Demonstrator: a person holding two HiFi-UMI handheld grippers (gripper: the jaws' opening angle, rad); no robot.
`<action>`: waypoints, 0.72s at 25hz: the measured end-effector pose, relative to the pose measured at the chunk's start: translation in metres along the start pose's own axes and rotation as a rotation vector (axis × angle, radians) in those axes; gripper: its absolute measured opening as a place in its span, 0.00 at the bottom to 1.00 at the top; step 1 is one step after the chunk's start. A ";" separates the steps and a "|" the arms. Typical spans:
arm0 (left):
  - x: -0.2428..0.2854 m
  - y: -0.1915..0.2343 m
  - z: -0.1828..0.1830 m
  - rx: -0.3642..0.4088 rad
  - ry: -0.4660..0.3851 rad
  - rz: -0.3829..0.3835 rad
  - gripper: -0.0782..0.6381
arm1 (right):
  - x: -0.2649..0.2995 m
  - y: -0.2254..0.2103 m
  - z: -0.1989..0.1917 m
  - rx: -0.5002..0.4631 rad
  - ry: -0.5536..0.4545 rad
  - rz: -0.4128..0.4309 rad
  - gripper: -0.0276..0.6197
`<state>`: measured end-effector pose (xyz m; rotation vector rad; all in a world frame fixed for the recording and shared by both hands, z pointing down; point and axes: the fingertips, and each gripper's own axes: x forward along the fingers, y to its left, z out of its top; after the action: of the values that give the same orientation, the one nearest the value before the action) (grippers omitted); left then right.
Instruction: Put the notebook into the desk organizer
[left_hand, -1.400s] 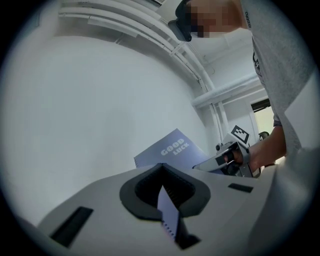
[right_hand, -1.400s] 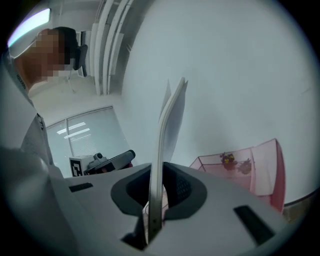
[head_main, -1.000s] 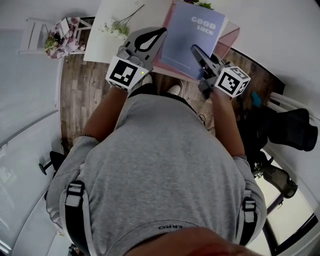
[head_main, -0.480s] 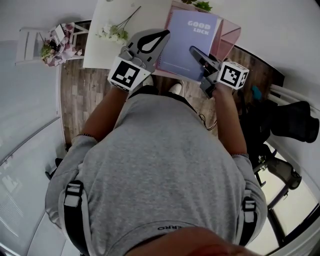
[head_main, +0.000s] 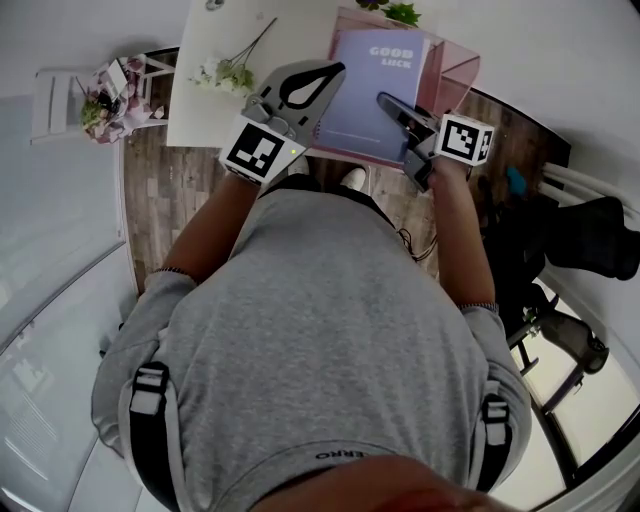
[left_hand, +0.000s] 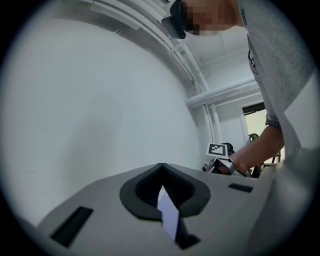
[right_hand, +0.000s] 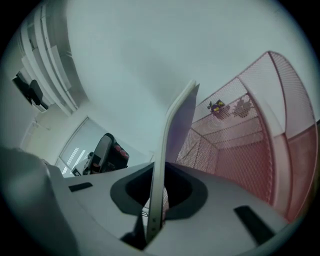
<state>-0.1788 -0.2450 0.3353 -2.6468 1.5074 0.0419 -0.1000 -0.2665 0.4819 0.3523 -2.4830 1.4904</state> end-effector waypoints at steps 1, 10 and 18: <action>0.001 0.001 -0.001 -0.001 0.002 -0.002 0.13 | 0.001 -0.003 0.000 0.001 0.004 -0.008 0.12; 0.005 0.007 -0.005 -0.008 0.012 -0.019 0.13 | 0.005 -0.017 0.013 -0.026 -0.008 -0.073 0.13; 0.005 0.011 -0.004 -0.021 0.009 -0.022 0.13 | 0.010 -0.033 0.005 -0.277 0.157 -0.275 0.21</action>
<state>-0.1858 -0.2555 0.3382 -2.6832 1.4879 0.0446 -0.0996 -0.2863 0.5100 0.4815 -2.3599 1.0128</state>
